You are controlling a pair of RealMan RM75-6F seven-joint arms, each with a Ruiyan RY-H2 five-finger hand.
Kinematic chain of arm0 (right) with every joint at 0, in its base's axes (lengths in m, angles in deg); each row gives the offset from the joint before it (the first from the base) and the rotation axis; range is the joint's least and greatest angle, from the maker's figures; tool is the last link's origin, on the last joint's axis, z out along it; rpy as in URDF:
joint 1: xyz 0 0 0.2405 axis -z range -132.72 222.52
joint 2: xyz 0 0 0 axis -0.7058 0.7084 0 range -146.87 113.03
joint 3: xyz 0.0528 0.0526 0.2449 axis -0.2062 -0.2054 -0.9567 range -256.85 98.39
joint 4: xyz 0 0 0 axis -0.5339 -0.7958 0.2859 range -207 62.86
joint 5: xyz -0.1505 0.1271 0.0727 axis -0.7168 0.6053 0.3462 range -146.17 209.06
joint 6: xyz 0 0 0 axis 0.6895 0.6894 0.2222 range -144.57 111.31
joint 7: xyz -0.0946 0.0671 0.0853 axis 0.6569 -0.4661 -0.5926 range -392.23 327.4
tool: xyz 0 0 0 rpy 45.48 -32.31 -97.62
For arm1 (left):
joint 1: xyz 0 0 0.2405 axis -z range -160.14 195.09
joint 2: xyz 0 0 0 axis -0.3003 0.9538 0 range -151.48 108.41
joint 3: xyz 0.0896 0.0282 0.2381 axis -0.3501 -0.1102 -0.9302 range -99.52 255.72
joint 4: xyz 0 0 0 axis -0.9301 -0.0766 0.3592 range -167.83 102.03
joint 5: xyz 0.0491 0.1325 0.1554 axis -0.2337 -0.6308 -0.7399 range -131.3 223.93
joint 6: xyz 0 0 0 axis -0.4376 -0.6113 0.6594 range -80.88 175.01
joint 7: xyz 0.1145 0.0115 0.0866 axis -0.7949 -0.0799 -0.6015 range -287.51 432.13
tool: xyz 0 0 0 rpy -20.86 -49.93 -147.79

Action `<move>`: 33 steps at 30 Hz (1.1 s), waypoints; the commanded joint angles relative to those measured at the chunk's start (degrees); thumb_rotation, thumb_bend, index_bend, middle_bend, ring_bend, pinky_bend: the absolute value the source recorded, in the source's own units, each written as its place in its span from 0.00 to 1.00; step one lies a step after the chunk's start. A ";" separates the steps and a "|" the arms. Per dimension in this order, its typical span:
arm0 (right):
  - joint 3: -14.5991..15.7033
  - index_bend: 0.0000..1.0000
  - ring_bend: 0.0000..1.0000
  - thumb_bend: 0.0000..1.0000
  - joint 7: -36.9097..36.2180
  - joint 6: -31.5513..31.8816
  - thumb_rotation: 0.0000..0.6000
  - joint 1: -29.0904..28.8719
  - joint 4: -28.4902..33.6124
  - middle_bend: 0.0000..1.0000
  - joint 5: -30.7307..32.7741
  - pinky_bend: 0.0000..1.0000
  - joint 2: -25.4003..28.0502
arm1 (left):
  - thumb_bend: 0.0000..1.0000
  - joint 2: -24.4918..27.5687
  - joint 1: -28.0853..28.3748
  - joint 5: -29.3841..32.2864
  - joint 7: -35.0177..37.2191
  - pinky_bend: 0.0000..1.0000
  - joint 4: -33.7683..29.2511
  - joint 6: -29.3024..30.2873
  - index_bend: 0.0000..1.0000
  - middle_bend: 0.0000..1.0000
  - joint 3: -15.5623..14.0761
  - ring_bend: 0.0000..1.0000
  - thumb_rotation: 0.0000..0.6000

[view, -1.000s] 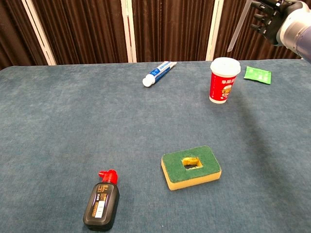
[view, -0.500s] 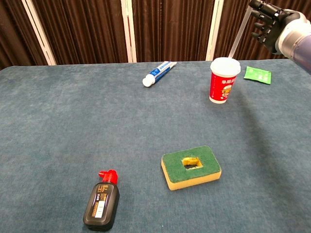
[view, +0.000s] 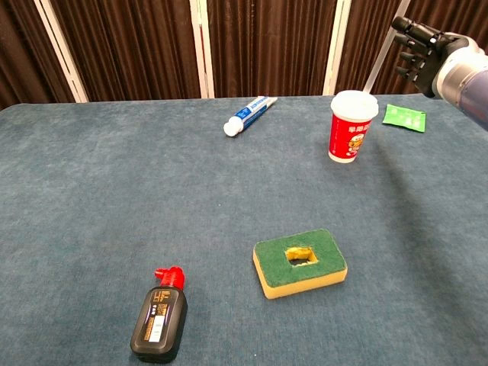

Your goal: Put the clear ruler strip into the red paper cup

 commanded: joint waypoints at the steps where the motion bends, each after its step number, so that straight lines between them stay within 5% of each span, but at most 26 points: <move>1: 0.13 0.62 0.00 0.43 -0.37 -0.48 1.00 0.22 -0.22 0.22 0.09 0.00 -0.13 | 0.03 0.00 0.01 0.06 -0.03 0.00 -0.03 -0.07 0.03 0.00 0.00 0.00 1.00; 12: 1.06 0.61 0.00 0.42 -0.44 -1.35 1.00 0.47 -1.27 0.22 -0.28 0.00 -1.16 | 0.03 0.08 0.08 0.05 0.02 0.00 -0.08 -0.29 0.03 0.00 -0.07 0.00 1.00; 18: 2.26 0.43 0.00 0.38 -0.43 -2.80 1.00 0.83 -0.83 0.12 -1.29 0.00 -1.08 | 0.03 0.13 0.09 0.01 0.17 0.00 -0.09 -0.33 0.03 0.00 -0.10 0.00 1.00; 33: 3.35 0.28 0.00 0.36 -0.27 -1.40 1.00 2.91 2.37 0.04 -2.97 0.00 -0.91 | 0.03 -0.03 0.00 -0.27 0.18 0.00 0.04 0.12 0.03 0.00 -0.05 0.00 1.00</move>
